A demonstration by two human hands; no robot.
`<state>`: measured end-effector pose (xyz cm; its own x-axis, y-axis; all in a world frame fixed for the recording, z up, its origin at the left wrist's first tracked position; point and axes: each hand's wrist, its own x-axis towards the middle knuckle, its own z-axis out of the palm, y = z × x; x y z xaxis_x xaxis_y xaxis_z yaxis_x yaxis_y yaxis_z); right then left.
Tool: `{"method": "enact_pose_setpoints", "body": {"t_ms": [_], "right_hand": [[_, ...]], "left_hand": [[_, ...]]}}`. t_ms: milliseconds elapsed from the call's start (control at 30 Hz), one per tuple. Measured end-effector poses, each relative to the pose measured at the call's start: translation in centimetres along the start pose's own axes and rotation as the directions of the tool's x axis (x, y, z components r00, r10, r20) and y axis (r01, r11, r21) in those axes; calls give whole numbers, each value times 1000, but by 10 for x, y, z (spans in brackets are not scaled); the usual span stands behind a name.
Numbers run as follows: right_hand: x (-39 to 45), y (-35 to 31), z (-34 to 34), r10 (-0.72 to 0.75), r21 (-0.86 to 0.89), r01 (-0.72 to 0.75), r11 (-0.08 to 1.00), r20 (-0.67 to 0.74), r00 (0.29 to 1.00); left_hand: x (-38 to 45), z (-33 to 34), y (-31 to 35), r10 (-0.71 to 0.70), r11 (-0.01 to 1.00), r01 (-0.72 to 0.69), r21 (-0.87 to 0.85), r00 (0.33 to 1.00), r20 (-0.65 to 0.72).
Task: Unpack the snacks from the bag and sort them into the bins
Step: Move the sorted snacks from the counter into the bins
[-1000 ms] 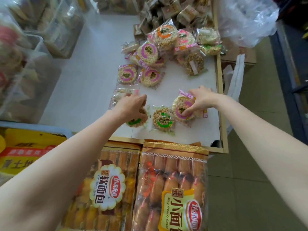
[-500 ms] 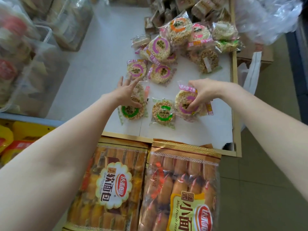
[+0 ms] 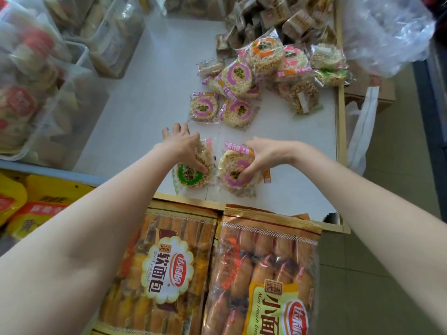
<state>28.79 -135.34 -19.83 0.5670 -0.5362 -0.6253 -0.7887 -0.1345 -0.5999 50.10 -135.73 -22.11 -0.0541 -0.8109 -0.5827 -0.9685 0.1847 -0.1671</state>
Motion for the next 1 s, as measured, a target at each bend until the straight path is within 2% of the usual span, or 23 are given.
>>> {"method": "enact_pose_setpoints", "body": {"t_ms": [100,167,367,467,567,633,700,767,867,1000], "right_hand": [[8,2,7,18,101,-32,994,139,990],[13,3,12,26,102,-45,994,175,984],[14,-5,12,28,37,-33,999,129,991],[8,-7,4,44,32,-45,998,26,999],[6,-8,-17,82,-216,-140,966,-257,963],[6,-12,-28,50,-436,-253,864,-424,904],[9,-14,-31,22,-597,-320,736,-451,892],[14,-10,-28,84,-639,-349,685,-406,910],[24,-2,-23,144,-649,-384,657,-391,909],[31,0,-23,148,-637,-378,672,-384,911]], "left_hand": [[-1,1,-4,60,997,-59,-47,998,11],[-2,4,-5,80,993,-79,-92,997,9],[-4,9,-6,65,987,-69,-145,997,-32],[-5,9,-8,69,981,-80,-175,995,-69],[-1,2,-14,8,965,-54,-257,984,-176],[5,-5,-17,-19,959,-59,-279,962,-271],[13,-11,-15,5,957,-102,-273,943,-333],[25,-17,-13,54,961,-144,-237,936,-347],[48,-24,-16,123,967,-177,-186,955,-271],[78,-35,-20,145,978,-146,-151,989,-20]]}}
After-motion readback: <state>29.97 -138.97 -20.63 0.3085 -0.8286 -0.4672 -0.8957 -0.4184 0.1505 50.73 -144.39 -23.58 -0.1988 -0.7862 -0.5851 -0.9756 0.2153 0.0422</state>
